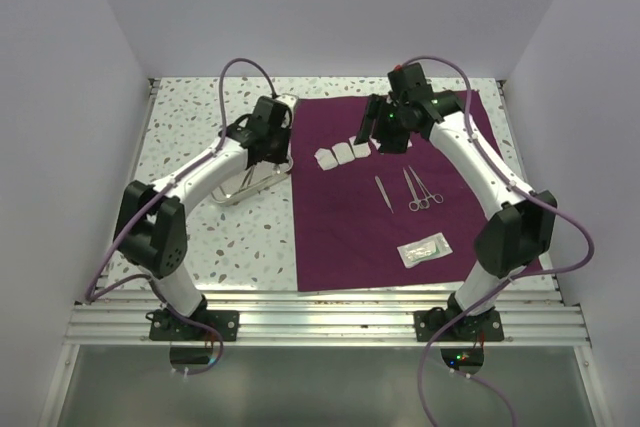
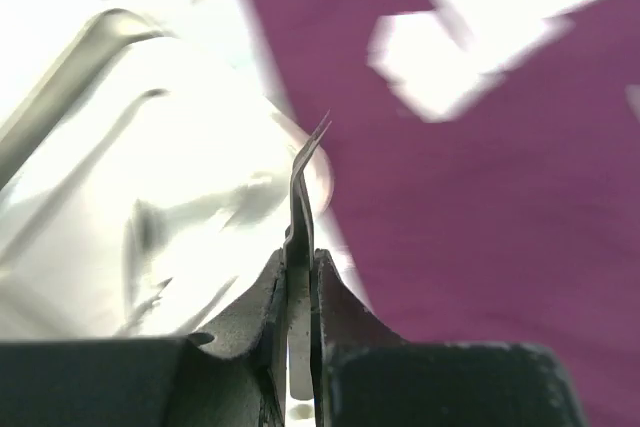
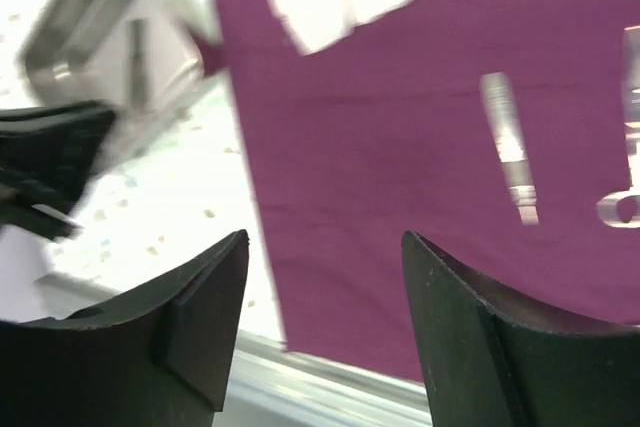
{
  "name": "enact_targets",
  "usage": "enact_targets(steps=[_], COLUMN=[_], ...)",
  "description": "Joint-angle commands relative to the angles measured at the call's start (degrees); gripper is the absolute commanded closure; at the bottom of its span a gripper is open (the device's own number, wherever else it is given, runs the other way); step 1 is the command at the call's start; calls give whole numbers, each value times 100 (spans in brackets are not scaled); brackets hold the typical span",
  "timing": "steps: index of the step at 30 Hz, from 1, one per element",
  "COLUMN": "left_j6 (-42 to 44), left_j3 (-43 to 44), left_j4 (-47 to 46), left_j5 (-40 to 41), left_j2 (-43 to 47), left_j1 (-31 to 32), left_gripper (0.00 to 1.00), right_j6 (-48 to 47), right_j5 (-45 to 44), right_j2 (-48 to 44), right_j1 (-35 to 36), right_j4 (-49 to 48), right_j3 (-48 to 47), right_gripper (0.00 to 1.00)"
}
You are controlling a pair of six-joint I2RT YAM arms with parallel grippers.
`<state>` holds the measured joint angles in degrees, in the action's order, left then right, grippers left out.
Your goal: Prepare the surgical pack
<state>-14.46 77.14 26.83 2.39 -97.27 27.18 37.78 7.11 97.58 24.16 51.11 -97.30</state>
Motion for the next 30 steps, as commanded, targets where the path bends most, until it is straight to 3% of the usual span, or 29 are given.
enact_targets(steps=[1,6,11,16,19,22,25,27,30], left_j6=[1040,1672,2131,2009,1842,1684,1411,1009,490], left_j3=[275,-32,-173,-313,-358,-279,-121,71,239], left_j4=[630,174,-116,-134,-64,68,287,542,718], left_j5=[2613,3845,3742,3417,3373,3259,3153,2918,2016], left_j2=[-309,-643,-758,-934,-986,-987,-899,-758,-407], left_j1=[7,-11,-203,-327,-362,-494,-678,-714,-714], left_gripper=[100,100,99,92,81,57,44,40,37], right_j6=[-1043,-1773,-2362,-2837,-2960,-2969,-2899,-2951,-3135], right_j5=[-465,-773,-1184,-1388,-1546,-1731,-1801,-1915,-2038], right_j2=[24,454,894,1096,1220,1211,1272,1290,1255], right_j1=[-350,-641,-790,-826,-834,-861,-1010,-1106,-1142], right_j4=[295,-154,276,565,664,584,531,479,365], right_j3=[140,501,-26,-104,52,280,421,483,606], right_gripper=[33,33,35,37,41,43,52,61,62])
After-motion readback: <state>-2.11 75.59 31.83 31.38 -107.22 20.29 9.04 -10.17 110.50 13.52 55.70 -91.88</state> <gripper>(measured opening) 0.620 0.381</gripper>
